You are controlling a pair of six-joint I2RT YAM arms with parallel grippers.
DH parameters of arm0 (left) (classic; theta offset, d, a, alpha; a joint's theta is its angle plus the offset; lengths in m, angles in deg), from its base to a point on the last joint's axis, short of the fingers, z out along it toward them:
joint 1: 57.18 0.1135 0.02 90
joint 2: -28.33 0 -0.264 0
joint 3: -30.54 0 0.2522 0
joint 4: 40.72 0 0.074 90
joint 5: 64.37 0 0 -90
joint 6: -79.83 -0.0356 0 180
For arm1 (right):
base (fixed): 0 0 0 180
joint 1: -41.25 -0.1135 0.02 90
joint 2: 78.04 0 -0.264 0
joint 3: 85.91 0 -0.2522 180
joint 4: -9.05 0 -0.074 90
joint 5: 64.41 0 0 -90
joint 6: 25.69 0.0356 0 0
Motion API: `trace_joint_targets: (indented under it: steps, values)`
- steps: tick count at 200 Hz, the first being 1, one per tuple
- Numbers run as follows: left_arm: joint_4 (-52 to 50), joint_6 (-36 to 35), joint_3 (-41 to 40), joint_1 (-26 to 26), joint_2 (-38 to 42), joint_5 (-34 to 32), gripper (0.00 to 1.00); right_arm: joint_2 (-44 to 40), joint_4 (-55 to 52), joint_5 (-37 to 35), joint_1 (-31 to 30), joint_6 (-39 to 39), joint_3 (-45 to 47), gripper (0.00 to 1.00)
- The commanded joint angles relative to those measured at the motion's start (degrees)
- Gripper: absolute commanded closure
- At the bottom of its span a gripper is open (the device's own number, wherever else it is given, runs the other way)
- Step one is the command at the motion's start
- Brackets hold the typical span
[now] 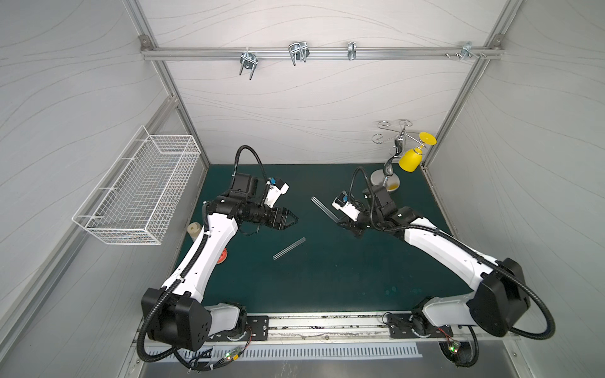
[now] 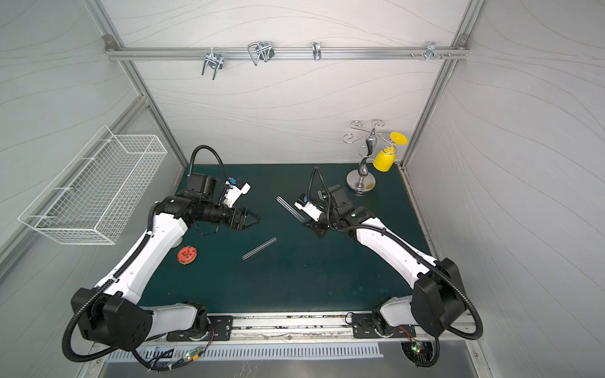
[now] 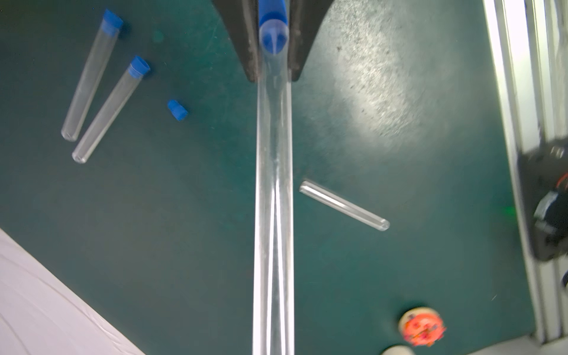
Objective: Insert stoppers into test tubes
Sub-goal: Pick up the test tube at the center of the board.
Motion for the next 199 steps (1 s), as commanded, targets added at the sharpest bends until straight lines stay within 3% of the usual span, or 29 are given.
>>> trace_joint_targets:
  steps: [1,25,111,154,199]
  values:
    - [0.5,-0.8,-0.9,0.0,1.8,13.8,0.25,-1.6,1.8,3.0,-1.2,-9.1,1.5,0.88]
    - [3.2,-0.3,-4.9,0.0,2.6,18.2,0.26,-2.2,0.8,4.7,-2.6,-11.8,1.9,0.88]
    - [6.2,1.4,-6.5,-3.4,-1.8,13.3,0.32,-2.5,-2.3,6.1,-6.7,-18.6,1.1,0.88]
    - [6.8,3.1,-6.0,-4.7,-3.6,11.9,0.39,-1.9,-3.0,5.7,-8.3,-19.8,0.3,0.88]
    - [6.0,2.2,-6.8,-6.0,-3.7,10.9,0.54,-1.2,-3.5,5.0,-8.6,-18.7,-1.3,0.88]
